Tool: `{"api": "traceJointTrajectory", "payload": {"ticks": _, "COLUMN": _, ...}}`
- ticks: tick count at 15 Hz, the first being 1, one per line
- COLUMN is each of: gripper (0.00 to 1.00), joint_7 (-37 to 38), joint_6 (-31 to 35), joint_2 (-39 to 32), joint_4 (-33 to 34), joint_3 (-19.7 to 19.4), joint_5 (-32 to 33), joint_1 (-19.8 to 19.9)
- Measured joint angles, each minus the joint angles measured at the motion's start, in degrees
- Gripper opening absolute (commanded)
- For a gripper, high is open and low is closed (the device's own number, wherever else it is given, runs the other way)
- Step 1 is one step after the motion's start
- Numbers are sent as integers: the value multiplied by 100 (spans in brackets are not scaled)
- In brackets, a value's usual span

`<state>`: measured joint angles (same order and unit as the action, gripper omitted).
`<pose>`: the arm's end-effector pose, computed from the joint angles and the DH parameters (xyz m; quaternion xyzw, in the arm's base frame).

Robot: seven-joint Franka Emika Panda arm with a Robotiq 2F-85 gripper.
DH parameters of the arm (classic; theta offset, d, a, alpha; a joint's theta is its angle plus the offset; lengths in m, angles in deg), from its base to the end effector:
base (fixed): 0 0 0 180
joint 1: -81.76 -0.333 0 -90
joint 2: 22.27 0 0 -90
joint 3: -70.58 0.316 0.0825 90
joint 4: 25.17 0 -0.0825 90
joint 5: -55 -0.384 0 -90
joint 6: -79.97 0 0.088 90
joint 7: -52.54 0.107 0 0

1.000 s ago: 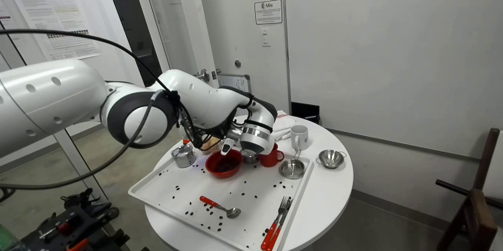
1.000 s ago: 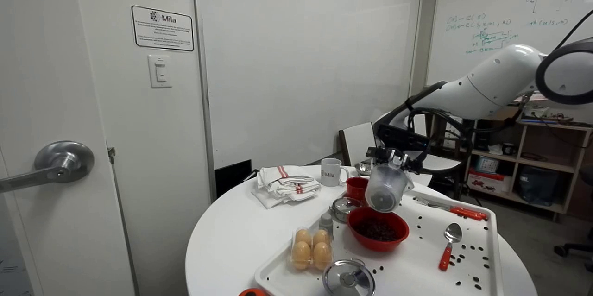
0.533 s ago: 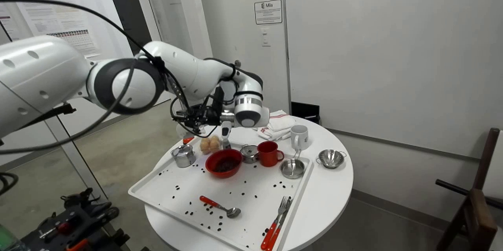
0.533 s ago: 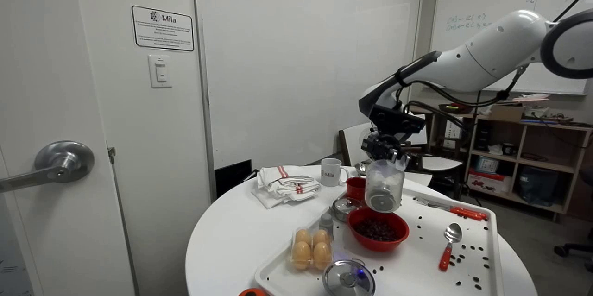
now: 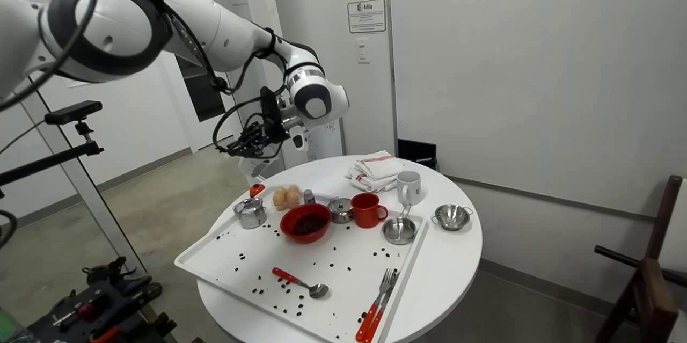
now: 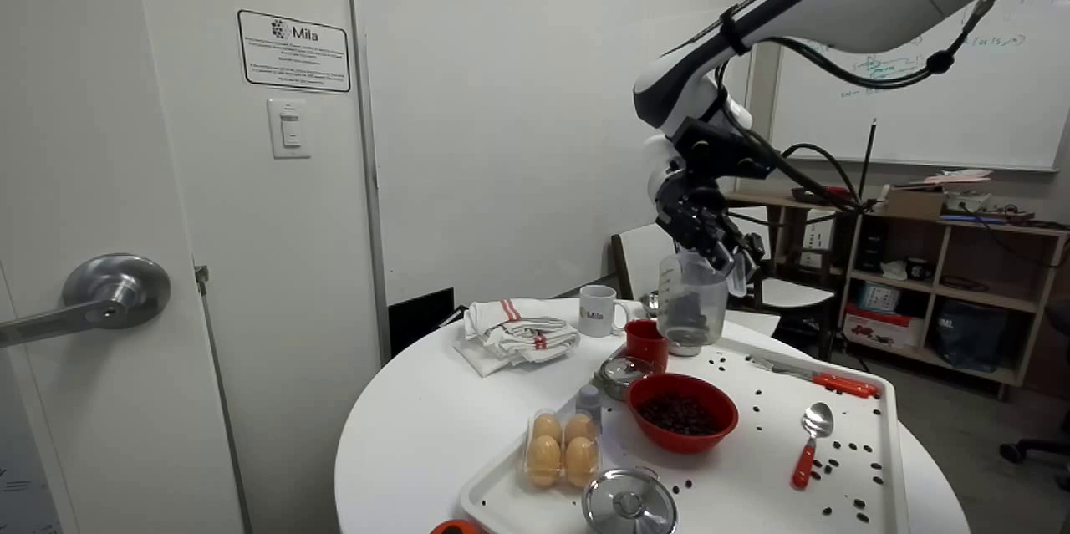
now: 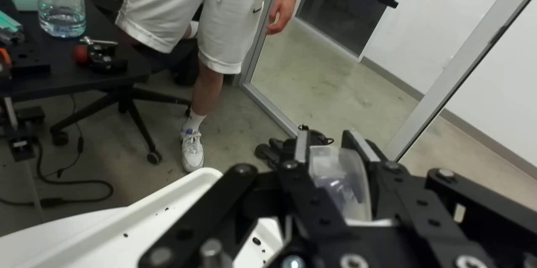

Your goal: Pour some contents from the clear jar into the orange bowl

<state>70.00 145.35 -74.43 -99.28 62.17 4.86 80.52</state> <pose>0.6415 0.0444 0.2031 -0.7785 0.2166 0.4948 0.3197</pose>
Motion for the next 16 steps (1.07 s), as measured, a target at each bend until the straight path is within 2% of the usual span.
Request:
{"api": "traceJointTrajectory", "payload": {"ticks": 9, "gripper": 8, "joint_7": -147, "joint_6": 2321, "joint_2": 2142, "joint_4": -2251, "joint_3": 112, "joint_5": 1126, "joint_1": -315}}
{"api": "traceJointTrajectory", "payload": {"ticks": 16, "gripper": 8, "joint_7": 520, "joint_6": 3705, "joint_2": 3617, "joint_4": -4343, "joint_3": 414, "joint_5": 1636, "joint_1": -479}}
